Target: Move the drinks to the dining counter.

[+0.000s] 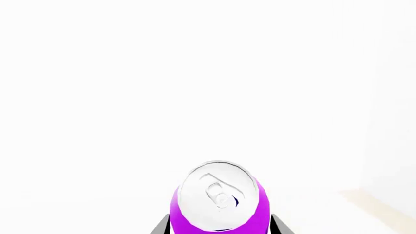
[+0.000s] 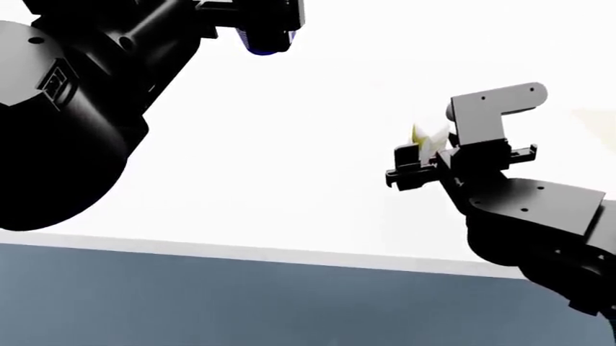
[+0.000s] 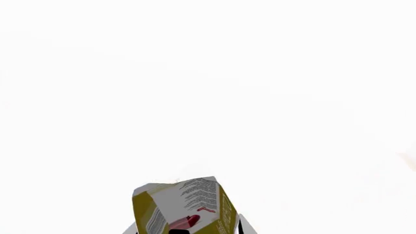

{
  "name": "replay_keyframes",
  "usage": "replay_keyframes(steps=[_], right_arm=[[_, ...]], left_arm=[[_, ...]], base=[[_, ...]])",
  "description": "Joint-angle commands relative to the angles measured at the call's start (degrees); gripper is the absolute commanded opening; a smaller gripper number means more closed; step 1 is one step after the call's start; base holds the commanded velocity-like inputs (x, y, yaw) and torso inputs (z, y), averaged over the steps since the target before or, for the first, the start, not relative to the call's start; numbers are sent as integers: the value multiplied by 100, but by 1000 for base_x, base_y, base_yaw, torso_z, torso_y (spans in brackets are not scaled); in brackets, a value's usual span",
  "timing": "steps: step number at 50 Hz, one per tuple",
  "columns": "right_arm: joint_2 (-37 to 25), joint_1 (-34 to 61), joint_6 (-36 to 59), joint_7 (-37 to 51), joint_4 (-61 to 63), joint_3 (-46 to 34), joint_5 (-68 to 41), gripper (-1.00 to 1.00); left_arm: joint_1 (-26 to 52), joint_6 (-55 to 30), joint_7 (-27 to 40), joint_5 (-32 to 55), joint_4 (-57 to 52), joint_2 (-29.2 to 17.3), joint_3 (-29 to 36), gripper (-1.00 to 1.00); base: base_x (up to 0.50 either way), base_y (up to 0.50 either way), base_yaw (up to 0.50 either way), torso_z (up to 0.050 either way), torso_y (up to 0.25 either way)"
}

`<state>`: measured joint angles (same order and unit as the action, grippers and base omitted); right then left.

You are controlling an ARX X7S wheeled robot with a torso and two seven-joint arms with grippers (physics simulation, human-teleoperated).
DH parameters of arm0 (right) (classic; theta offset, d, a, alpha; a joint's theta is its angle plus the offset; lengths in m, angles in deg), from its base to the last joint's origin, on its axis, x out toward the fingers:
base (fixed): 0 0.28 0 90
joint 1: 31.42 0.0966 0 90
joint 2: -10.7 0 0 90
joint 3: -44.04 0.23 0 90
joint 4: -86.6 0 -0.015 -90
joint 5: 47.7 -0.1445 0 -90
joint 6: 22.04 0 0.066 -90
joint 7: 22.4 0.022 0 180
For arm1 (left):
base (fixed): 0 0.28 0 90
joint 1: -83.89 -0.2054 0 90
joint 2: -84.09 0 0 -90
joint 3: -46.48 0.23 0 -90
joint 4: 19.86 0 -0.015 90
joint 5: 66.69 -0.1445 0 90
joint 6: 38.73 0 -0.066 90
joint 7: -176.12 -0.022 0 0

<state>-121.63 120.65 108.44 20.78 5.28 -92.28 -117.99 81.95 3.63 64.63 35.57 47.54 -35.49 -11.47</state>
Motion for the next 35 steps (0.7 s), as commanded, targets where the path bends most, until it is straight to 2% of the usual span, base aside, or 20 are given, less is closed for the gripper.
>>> replay_keyframes(steps=[1, 35], right_arm=[[21, 23, 42, -37, -35, 56, 172, -100], [29, -89, 74, -37, -75, 34, 86, -100]], left_arm=[[25, 69, -2, -16, 29, -11, -2, -100], [46, 116, 36, 44, -21, -33, 31, -100]], base=[[0, 0, 0, 0, 0], [0, 0, 0, 0, 1]])
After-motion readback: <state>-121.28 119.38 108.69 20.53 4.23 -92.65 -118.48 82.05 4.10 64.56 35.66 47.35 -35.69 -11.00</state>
